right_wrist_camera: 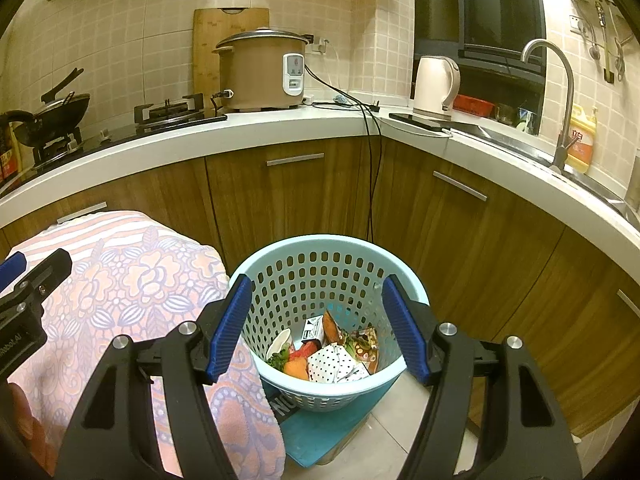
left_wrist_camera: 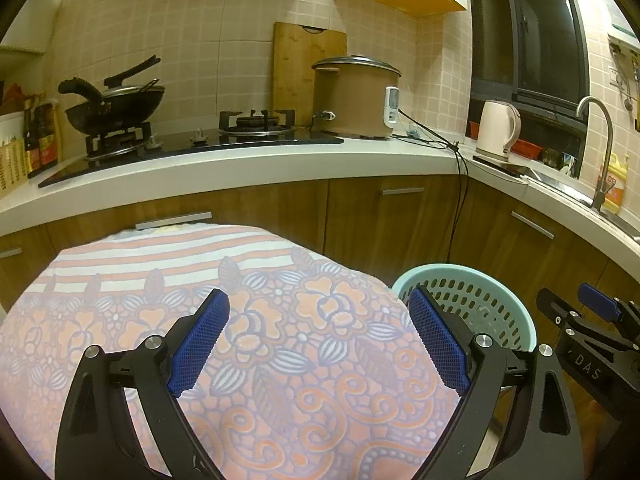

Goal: Collect trash

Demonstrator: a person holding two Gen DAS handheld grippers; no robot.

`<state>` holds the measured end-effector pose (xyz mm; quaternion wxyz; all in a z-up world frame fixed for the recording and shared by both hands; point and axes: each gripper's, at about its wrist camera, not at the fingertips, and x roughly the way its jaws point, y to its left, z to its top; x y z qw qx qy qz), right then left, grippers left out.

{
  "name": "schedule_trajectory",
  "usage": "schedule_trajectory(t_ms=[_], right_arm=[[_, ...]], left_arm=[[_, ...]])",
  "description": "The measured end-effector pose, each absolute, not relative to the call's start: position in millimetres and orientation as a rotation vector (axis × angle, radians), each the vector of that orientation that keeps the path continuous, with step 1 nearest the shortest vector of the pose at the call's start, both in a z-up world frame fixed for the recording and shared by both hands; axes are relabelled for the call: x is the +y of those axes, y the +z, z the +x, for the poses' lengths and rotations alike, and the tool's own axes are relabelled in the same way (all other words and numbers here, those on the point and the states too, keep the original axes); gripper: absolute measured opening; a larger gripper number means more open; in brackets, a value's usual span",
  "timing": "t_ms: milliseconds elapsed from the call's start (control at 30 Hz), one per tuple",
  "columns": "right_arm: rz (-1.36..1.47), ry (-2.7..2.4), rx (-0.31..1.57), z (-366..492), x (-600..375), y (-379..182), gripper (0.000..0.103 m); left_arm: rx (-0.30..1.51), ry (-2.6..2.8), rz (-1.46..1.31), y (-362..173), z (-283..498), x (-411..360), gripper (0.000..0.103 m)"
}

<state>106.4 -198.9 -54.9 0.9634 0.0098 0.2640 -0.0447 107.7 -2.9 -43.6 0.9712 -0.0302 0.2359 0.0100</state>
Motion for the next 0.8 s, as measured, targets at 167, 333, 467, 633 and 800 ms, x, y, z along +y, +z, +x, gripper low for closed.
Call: schedule_trajectory(t_ms=[167,333,467,633,800], right_arm=[[0.021,-0.090,0.536,106.4,-198.7,-55.5,0.064],[0.022,-0.090,0.537,106.2,-198.7,-55.7,0.064],[0.023,-0.093,0.536,104.8,-197.2,-56.2,0.064],[0.023,-0.095,0.536,104.9,-196.8,-56.7,0.064],[0.026,-0.095,0.539,105.0,-195.7,-57.3,0.064]], left_arm=[[0.477,0.021,-0.063,-43.4,107.6,-3.1,0.089],[0.477,0.021,-0.060,-43.6,107.8,-3.2,0.089],[0.479,0.022,-0.062,-43.5,108.0,-2.8,0.089],[0.479,0.026,-0.067,-43.9,107.2,-1.2,0.089],[0.480,0.026,-0.066,-43.8,107.0,-1.2,0.089]])
